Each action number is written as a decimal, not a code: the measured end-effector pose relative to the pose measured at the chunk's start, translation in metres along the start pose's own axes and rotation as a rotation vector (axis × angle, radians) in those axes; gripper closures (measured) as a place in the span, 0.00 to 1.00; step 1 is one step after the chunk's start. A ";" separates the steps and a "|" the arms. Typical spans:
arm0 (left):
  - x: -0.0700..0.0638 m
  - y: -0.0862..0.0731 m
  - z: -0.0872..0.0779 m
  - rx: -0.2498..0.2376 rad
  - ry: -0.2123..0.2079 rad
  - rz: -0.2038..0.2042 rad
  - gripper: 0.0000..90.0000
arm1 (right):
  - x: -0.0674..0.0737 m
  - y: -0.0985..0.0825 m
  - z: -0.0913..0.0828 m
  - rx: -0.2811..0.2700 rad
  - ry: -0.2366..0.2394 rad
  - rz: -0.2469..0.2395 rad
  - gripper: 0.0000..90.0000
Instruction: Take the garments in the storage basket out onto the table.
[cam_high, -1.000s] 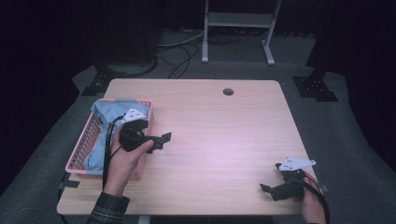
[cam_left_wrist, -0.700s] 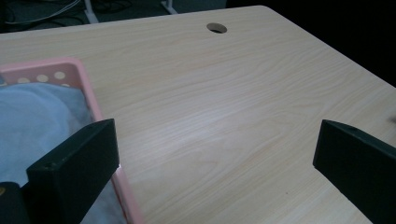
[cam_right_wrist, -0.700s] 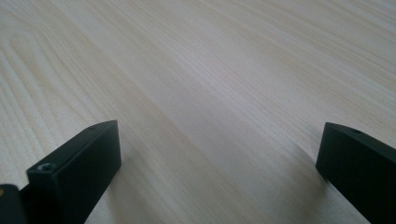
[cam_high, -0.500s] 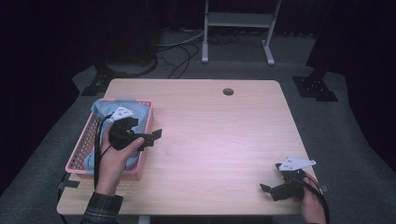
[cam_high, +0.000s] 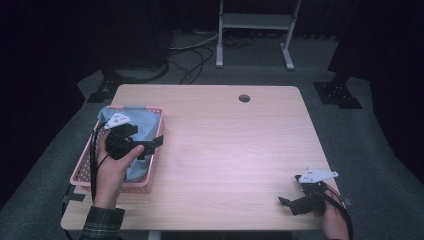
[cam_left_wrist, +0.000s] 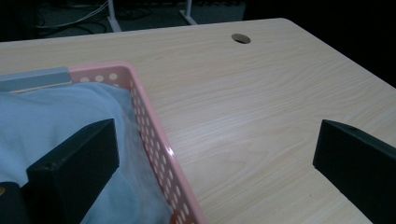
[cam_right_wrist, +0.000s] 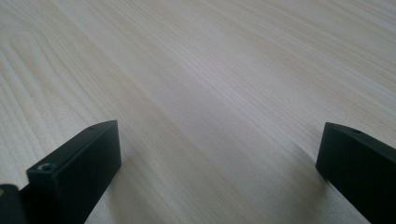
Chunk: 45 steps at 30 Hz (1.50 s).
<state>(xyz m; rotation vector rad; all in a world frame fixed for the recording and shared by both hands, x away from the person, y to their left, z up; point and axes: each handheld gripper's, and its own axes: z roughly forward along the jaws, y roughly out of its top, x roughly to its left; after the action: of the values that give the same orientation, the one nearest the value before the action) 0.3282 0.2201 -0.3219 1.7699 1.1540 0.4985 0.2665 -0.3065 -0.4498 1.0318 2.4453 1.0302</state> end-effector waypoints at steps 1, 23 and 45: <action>0.001 0.000 -0.001 -0.003 0.003 -0.003 0.00 | 0.000 0.000 0.000 0.000 0.000 0.000 0.00; 0.033 -0.005 -0.023 -0.037 0.086 -0.054 0.00 | 0.000 0.000 0.000 0.001 0.000 0.000 0.00; 0.062 -0.016 -0.034 -0.030 0.178 -0.100 0.00 | 0.000 0.000 0.000 0.001 0.000 0.000 0.00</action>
<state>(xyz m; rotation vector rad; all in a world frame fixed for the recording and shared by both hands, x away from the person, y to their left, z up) 0.3252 0.2915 -0.3282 1.6585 1.3443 0.6199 0.2665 -0.3066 -0.4497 1.0315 2.4460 1.0290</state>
